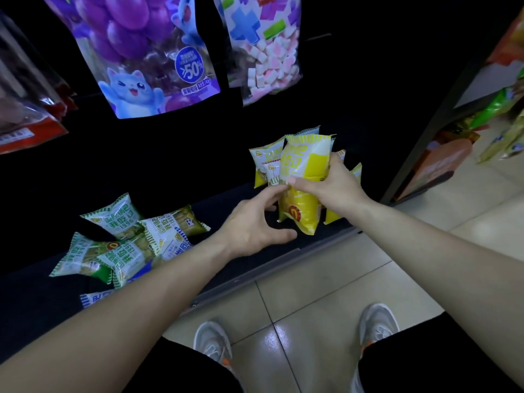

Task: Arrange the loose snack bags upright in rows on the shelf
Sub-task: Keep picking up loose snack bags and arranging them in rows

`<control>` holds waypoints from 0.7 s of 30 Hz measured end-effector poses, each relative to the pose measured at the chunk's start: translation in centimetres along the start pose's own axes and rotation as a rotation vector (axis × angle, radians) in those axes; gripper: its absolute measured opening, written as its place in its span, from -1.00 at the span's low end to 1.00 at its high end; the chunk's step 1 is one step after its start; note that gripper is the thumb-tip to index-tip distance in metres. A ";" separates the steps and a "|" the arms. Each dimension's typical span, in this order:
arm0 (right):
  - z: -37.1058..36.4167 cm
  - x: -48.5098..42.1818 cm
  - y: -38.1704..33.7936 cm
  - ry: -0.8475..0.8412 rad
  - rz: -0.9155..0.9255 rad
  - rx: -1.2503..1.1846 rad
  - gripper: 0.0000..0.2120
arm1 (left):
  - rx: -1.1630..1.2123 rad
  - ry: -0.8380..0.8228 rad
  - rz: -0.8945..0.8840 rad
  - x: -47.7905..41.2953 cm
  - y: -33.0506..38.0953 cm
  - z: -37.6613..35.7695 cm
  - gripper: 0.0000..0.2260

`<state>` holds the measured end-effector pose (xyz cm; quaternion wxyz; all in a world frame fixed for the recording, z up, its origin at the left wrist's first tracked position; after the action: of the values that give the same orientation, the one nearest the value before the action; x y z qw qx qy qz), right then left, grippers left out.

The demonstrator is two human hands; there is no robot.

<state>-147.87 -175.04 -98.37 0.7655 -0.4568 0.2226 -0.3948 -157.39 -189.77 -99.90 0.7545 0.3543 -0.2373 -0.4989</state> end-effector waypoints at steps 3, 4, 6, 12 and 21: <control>0.6 -0.5 0.2 -0.004 0.002 0.022 -0.23 | 0.010 -0.011 -0.025 -0.3 -0.1 0.8 -0.36; 0.6 -0.6 0.2 -0.023 0.005 0.020 -0.22 | 0.010 0.004 -0.030 -0.6 -0.2 1.3 -0.44; 0.2 -0.7 0.4 -0.085 0.001 0.009 -0.21 | 0.004 0.096 -0.028 -1.1 -0.6 3.0 -0.54; -1.2 -0.4 1.2 -0.259 -0.010 0.038 -0.14 | -0.101 0.330 0.007 -1.7 -1.9 7.3 -0.35; -4.1 0.8 2.2 -0.570 0.008 0.021 -0.08 | -0.099 -0.001 0.040 -1.8 -1.5 4.3 -0.32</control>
<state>-149.42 -177.29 -102.25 0.8033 -0.5407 -0.0040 -0.2497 -162.00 -189.78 -98.33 0.7808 0.3115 -0.2197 -0.4951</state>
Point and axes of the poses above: each hand's wrist, its own x-axis away from the middle knuckle, its own z-axis out of the back of the hand, y = z × x, the point moved 10 cm from there along -x, towards the middle knuckle, and after that the axes turned 3 degrees about y, right-handed, at the moved point
